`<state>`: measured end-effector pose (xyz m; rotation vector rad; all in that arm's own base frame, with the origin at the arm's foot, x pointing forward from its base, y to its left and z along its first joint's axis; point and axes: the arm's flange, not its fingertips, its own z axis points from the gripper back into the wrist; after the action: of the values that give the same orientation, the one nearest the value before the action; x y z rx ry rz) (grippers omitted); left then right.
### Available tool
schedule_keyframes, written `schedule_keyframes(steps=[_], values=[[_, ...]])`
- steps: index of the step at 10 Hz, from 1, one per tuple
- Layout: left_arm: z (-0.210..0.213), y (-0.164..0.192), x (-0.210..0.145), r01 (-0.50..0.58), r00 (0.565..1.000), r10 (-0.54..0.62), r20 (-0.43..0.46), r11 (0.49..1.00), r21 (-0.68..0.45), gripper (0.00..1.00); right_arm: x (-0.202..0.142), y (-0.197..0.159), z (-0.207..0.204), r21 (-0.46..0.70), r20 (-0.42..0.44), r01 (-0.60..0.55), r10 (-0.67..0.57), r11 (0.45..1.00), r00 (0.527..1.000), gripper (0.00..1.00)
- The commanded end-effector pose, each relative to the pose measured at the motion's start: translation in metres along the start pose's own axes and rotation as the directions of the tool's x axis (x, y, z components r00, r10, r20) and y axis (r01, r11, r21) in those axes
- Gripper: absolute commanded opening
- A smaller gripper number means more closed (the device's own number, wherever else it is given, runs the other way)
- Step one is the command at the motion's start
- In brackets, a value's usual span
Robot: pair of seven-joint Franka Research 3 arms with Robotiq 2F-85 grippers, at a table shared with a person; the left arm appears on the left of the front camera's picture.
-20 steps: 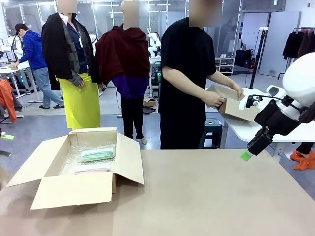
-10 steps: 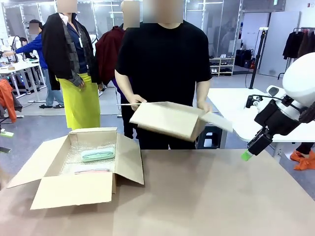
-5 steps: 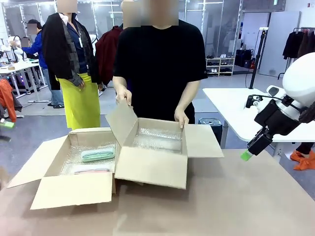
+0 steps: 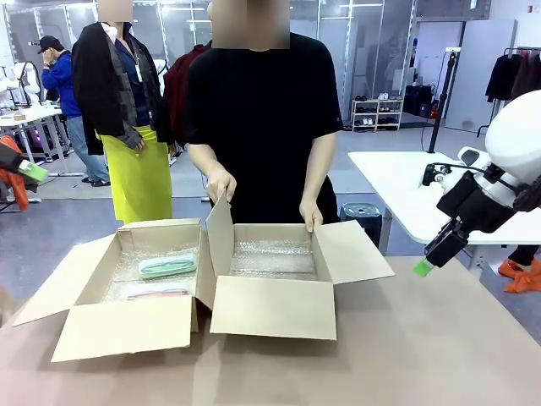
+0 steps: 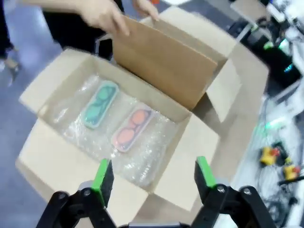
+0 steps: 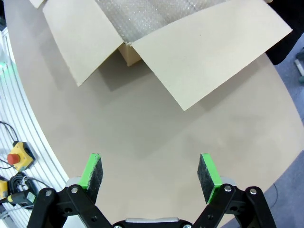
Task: Pack the glasses set securely to prepare it for shipping.
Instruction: Position the Package Box on the left side of the table.
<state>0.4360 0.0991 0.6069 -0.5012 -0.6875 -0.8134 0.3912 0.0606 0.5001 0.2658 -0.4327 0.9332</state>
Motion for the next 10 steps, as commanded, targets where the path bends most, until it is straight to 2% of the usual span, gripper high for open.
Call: schedule_keyframes(steps=[1,2,3,5,6,7,9,10], values=[[-0.047,-0.056,-0.011,0.230,0.973,-0.229,-0.025,0.963,0.143,0.87,0.001,0.001,0.001,-0.002,-0.012,0.000,0.000,1.000,1.000,1.00],[-0.062,-0.080,0.000,0.330,0.944,-0.322,-0.070,0.920,0.211,0.87,0.001,0.001,0.001,-0.002,-0.012,0.000,0.000,1.000,1.000,1.00],[-0.077,-0.104,0.009,0.444,0.896,-0.427,-0.123,0.874,0.199,0.87,0.001,0.001,0.001,-0.002,-0.012,0.000,0.000,1.000,1.000,1.00],[-0.098,-0.129,0.021,0.562,0.823,-0.521,-0.225,0.805,0.192,0.87,0.001,0.001,0.001,-0.002,-0.012,0.000,0.000,1.000,1.000,1.00],[-0.106,-0.134,0.025,0.585,0.804,-0.537,-0.255,0.791,0.179,0.87,0.001,0.001,0.001,-0.002,-0.012,0.000,0.000,1.000,1.000,1.00],[-0.110,-0.135,0.029,0.575,0.809,-0.524,-0.268,0.799,0.175,0.87,0.001,0.001,0.001,-0.002,-0.012,0.000,0.000,1.000,1.000,1.00],[-0.109,-0.130,0.028,0.513,0.847,-0.472,-0.245,0.847,0.141,0.87,0.001,0.001,0.001,-0.002,-0.012,0.000,0.000,1.000,1.000,1.00],[-0.115,-0.140,0.030,0.588,0.798,-0.543,-0.259,0.796,0.144,0.87,0.001,0.001,0.001,-0.002,-0.012,0.000,0.000,1.000,1.000,1.00]])
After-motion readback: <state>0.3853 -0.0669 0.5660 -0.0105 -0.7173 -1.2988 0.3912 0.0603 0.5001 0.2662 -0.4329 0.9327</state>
